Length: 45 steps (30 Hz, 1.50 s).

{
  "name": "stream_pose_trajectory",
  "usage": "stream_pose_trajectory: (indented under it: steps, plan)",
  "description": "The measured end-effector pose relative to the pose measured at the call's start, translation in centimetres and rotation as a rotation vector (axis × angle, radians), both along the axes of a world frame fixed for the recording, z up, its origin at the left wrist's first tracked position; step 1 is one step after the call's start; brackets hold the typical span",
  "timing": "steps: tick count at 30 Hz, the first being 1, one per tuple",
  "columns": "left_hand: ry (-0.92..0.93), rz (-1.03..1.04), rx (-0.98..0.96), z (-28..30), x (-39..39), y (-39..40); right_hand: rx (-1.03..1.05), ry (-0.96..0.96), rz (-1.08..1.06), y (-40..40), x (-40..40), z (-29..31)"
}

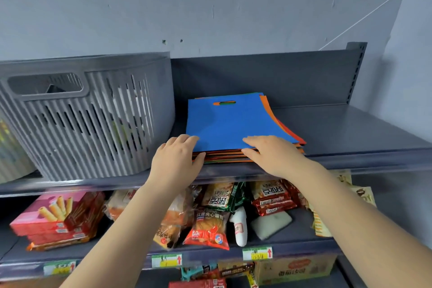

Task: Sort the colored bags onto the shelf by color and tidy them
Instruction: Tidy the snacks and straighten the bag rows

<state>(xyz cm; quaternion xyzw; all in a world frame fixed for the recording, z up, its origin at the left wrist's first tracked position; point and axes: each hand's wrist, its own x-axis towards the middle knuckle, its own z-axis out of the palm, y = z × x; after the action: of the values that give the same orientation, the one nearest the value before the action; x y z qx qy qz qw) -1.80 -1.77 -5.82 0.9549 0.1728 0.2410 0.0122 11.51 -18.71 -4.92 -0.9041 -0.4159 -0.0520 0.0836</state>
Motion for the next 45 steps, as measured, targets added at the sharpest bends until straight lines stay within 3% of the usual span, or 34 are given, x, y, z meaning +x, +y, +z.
stream_pose_trajectory:
  steps: [8,14,25,30,40,42,45]
  plan:
    - [-0.190,0.024,-0.180,0.4,0.2,-0.4,0.065,-0.185,0.025,-2.1,1.1,0.5]
    - [-0.291,0.031,-0.237,0.6,0.7,-0.6,0.141,-0.280,-0.163,-2.9,2.9,0.9]
    - [0.027,-0.129,-0.146,-0.2,2.5,-0.4,0.235,-0.353,-0.257,-7.8,4.3,0.2]
    - [-0.045,-0.202,-0.248,0.8,2.3,0.3,0.565,-0.020,-0.130,-9.1,4.2,0.5]
    - [-0.268,-0.201,-0.294,0.8,3.1,0.9,0.486,0.404,-0.370,-8.9,9.0,1.7]
    - [-0.324,-0.145,-0.313,0.9,3.2,0.8,0.522,0.453,-0.414,-8.8,9.7,1.7]
    - [-0.288,0.161,-0.340,1.4,3.9,1.1,0.569,0.587,-0.455,-8.7,10.1,1.7]
